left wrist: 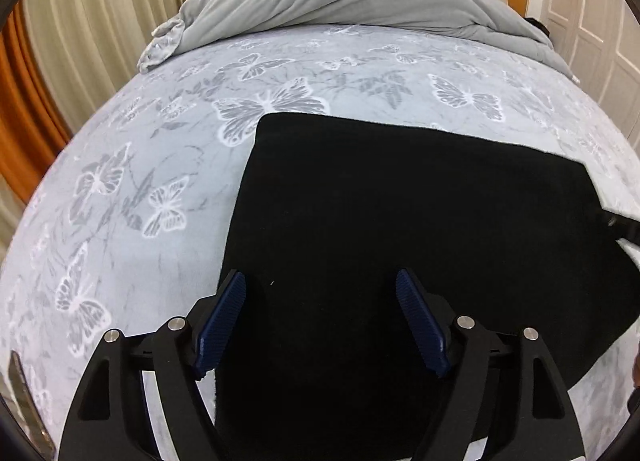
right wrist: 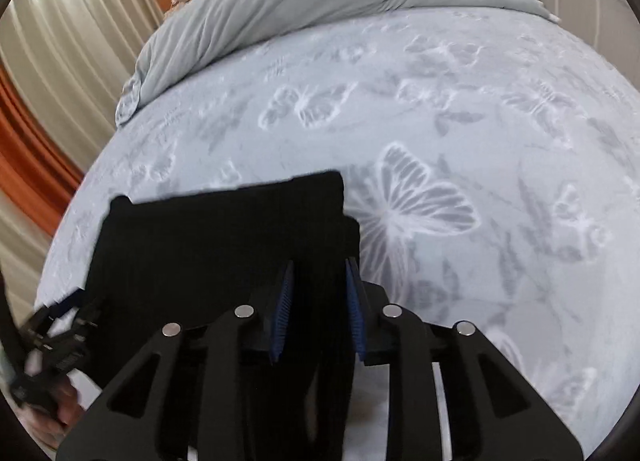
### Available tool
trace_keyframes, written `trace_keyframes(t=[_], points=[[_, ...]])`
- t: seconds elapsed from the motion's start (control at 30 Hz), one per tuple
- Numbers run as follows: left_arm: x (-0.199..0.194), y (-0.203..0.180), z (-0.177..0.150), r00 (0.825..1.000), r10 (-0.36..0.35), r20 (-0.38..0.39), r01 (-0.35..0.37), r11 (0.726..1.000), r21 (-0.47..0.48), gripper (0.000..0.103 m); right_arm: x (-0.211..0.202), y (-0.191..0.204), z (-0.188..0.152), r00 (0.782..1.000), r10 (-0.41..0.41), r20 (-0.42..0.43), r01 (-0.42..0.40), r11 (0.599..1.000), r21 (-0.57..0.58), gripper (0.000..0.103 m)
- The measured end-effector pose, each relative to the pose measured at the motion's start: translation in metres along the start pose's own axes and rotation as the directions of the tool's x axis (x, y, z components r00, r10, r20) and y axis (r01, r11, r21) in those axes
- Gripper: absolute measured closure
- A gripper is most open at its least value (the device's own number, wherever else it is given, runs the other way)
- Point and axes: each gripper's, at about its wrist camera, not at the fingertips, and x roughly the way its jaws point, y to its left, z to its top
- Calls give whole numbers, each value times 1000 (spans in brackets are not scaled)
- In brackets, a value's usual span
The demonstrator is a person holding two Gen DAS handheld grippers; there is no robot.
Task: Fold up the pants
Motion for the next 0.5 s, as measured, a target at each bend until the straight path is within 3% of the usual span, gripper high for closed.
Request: trace_keyframes(t=[0.07,0.1,0.17,0.27,0.37,0.43,0.5], points=[[-1,1,0,1000,-7,-6,7,1000,-6,28,-37,22,3,994,32,106,-26,998,-57,78],[-1,2,0,1000,-13,-10,13,1000,-12,28,-47,32,-1,991,76,108,-68,994,-81,78],[-2,4,0,1000,-21,-14,21,1000,-22,28,-45,40,-14,991,120,54,-114,989,-99,81],[-3,5,-1,1000,-23,-16,22,1000,-22,28,-4,32,-39,997,3,-83,-13,994,-113,84],[-5,5,-2,1000,-22,-14,22,1000,-14,28,-24,35,-32,998,18,-60,-23,997,-77,85],[-6,6,-3,999,-26,-19,25,1000,-18,28,-43,36,-30,999,50,-10,-50,997,-51,79],[-6,7,-3,999,-30,-21,29,999,-21,28,-42,35,-31,998,53,-19,-54,997,-58,72]])
